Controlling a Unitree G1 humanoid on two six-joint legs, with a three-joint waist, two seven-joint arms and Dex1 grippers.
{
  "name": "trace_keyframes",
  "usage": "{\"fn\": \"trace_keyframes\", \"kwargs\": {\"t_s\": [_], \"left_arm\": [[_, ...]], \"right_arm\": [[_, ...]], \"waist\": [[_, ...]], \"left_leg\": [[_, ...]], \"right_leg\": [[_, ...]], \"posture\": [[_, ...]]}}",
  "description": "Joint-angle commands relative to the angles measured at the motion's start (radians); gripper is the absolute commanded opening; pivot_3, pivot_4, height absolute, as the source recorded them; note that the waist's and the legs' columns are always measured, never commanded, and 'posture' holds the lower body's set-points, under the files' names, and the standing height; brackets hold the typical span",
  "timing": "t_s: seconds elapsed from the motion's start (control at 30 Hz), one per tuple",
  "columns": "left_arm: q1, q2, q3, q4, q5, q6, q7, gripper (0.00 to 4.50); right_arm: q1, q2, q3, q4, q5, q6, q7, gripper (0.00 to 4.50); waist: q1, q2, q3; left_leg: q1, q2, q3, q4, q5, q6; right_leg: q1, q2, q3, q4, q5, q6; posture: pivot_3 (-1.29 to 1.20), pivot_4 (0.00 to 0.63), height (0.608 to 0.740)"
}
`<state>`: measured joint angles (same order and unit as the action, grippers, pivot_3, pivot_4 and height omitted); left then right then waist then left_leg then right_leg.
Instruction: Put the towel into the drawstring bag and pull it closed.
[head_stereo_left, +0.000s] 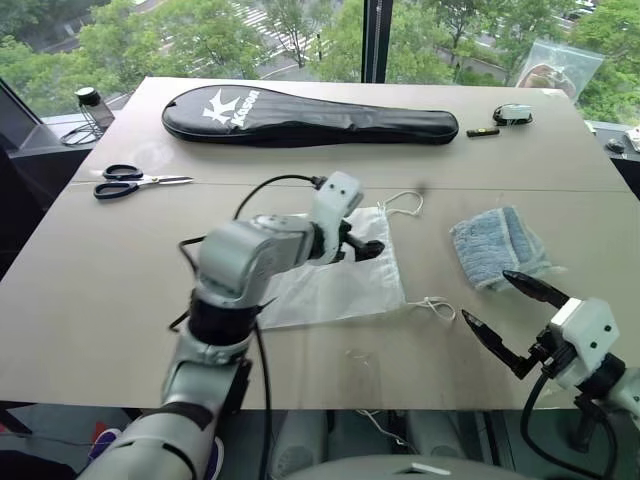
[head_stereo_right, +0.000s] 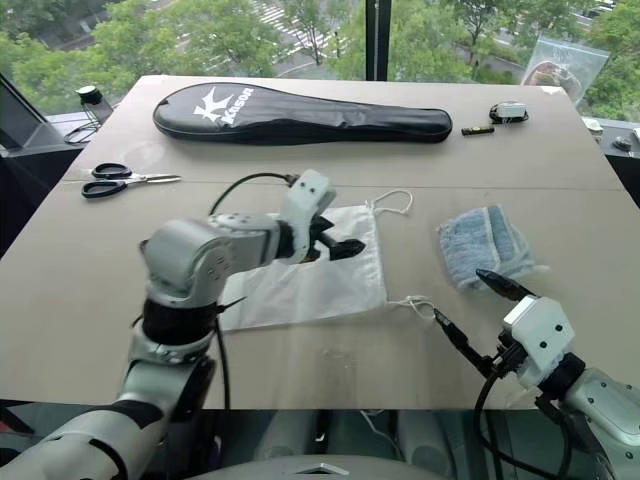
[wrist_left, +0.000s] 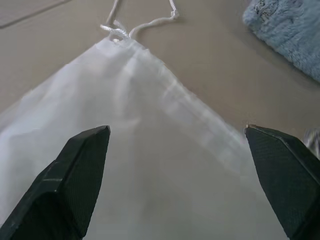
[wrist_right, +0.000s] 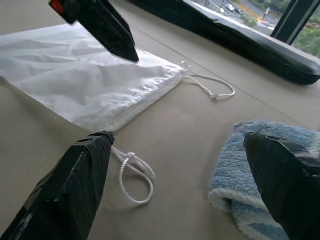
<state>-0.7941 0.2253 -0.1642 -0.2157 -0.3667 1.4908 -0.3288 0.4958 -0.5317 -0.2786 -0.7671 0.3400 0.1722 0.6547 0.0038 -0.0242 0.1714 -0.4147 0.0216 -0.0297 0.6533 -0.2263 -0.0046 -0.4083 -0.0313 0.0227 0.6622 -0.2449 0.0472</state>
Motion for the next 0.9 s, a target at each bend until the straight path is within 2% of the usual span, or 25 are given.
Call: {"fn": "trace_keyframes", "kwargs": {"t_s": [0.03, 0.17, 0.2, 0.27, 0.37, 0.4, 0.47, 0.53, 0.57, 0.63, 0.7, 0.77, 0.9], "left_arm": [[-0.08, -0.09, -0.064, 0.188, 0.093, -0.058, 0.098, 4.46], [-0.112, -0.168, -0.113, 0.388, 0.163, -0.163, 0.152, 4.46], [-0.116, -0.186, -0.133, 0.437, 0.183, -0.202, 0.16, 4.07], [-0.124, -0.2, -0.165, 0.507, 0.214, -0.253, 0.164, 3.71], [-0.125, -0.173, -0.197, 0.538, 0.243, -0.307, 0.127, 2.59], [-0.122, -0.149, -0.216, 0.53, 0.252, -0.33, 0.1, 2.05], [-0.108, -0.081, -0.256, 0.481, 0.254, -0.396, 0.01, 1.15], [-0.083, 0.029, -0.296, 0.416, 0.246, -0.529, -0.148, 0.34], [-0.071, 0.08, -0.31, 0.389, 0.243, -0.597, -0.224, 0.08], [-0.055, 0.171, -0.334, 0.368, 0.265, -0.747, -0.337, 0.08], [-0.05, 0.308, -0.333, 0.422, 0.282, -1.051, -0.551, 0.08], [-0.079, 0.408, -0.312, 0.575, 0.299, -1.394, -0.72, 0.08], [-0.179, 0.458, -0.267, 0.876, 0.301, -1.725, -0.928, 0.08]], "right_arm": [[-0.006, -0.001, 0.004, -0.059, -0.006, 0.011, -0.029, 4.5], [-0.021, 0.002, 0.014, -0.076, -0.009, 0.03, -0.053, 4.5], [-0.024, 0.002, 0.017, -0.078, -0.01, 0.033, -0.058, 4.5], [-0.028, 0.003, 0.022, -0.082, -0.015, 0.036, -0.066, 4.5], [-0.034, 0.011, 0.032, -0.087, -0.023, 0.041, -0.083, 4.5], [-0.038, 0.013, 0.037, -0.088, -0.025, 0.043, -0.089, 4.5], [-0.046, 0.018, 0.05, -0.091, -0.03, 0.046, -0.1, 4.5], [-0.052, 0.019, 0.061, -0.092, -0.032, 0.047, -0.106, 4.5], [-0.054, 0.019, 0.064, -0.092, -0.033, 0.047, -0.108, 4.5], [-0.057, 0.019, 0.069, -0.091, -0.036, 0.046, -0.111, 4.5], [-0.067, 0.018, 0.076, -0.088, -0.035, 0.046, -0.11, 4.5], [-0.082, 0.014, 0.087, -0.086, -0.034, 0.048, -0.104, 4.5], [-0.114, 0.004, 0.112, -0.08, -0.029, 0.054, -0.089, 4.5]], "waist": [[-0.002, 0.0, 0.0], [-0.008, 0.0, 0.0], [-0.009, 0.001, -0.001], [-0.007, 0.002, -0.003], [-0.001, 0.003, -0.005], [0.0, 0.003, -0.005], [-0.003, 0.004, -0.005], [-0.017, 0.004, -0.005], [-0.021, 0.004, -0.005], [-0.021, 0.005, -0.005], [-0.019, 0.004, -0.004], [-0.017, 0.005, -0.004], [-0.004, 0.004, -0.004]], "left_leg": [[0.0, 0.0, 0.0, 0.0, 0.0, 0.0], [0.0, 0.0, 0.0, 0.0, 0.0, 0.0], [0.001, 0.0, 0.0, 0.0, 0.0, 0.0], [0.001, 0.0, 0.0, 0.0, 0.0, 0.0], [0.003, -0.001, 0.0, 0.0, 0.0, 0.0], [0.005, -0.001, -0.001, 0.0, 0.0, 0.0], [0.007, -0.001, -0.001, 0.0, 0.0, 0.0], [0.008, 0.0, 0.0, 0.0, 0.0, 0.0], [0.008, 0.0, 0.0, -0.001, 0.0, 0.0], [0.01, 0.001, 0.002, -0.004, 0.0, 0.0], [0.01, 0.0, 0.002, -0.004, 0.0, 0.0], [0.008, 0.0, 0.002, -0.004, 0.0, 0.0], [0.003, 0.0, 0.001, -0.001, 0.0, 0.0]], "right_leg": [[0.0, 0.0, 0.0, 0.0, 0.0, 0.0], [0.0, 0.0, 0.001, 0.0, 0.0, 0.0], [0.0, 0.0, 0.0, 0.0, 0.0, 0.0], [0.0, 0.0, 0.001, 0.0, 0.0, 0.0], [0.003, -0.001, 0.0, 0.0, 0.0, 0.0], [0.005, -0.001, 0.0, 0.0, 0.0, 0.0], [0.007, 0.0, 0.0, 0.0, -0.002, -0.004], [0.007, 0.0, 0.001, 0.0, -0.002, -0.004], [0.007, 0.0, 0.001, 0.0, -0.002, -0.004], [0.007, 0.0, 0.003, 0.001, -0.002, -0.004], [0.006, 0.0, 0.003, 0.0, -0.002, -0.004], [0.005, 0.0, 0.003, 0.0, -0.001, -0.005], [0.003, -0.001, 0.001, -0.001, 0.0, -0.008]], "posture": [[0.0, 0.15, 0.74], [0.0, 0.15, 0.74], [0.0, 0.15, 0.74], [0.0, 0.15, 0.74], [0.0, 0.15, 0.74], [0.0, 0.15, 0.74], [0.0, 0.15, 0.74], [0.0, 0.15, 0.74], [0.0, 0.15, 0.74], [0.0, 0.15, 0.74], [0.0, 0.15, 0.74], [0.0, 0.15, 0.74], [0.0, 0.15, 0.74]]}}
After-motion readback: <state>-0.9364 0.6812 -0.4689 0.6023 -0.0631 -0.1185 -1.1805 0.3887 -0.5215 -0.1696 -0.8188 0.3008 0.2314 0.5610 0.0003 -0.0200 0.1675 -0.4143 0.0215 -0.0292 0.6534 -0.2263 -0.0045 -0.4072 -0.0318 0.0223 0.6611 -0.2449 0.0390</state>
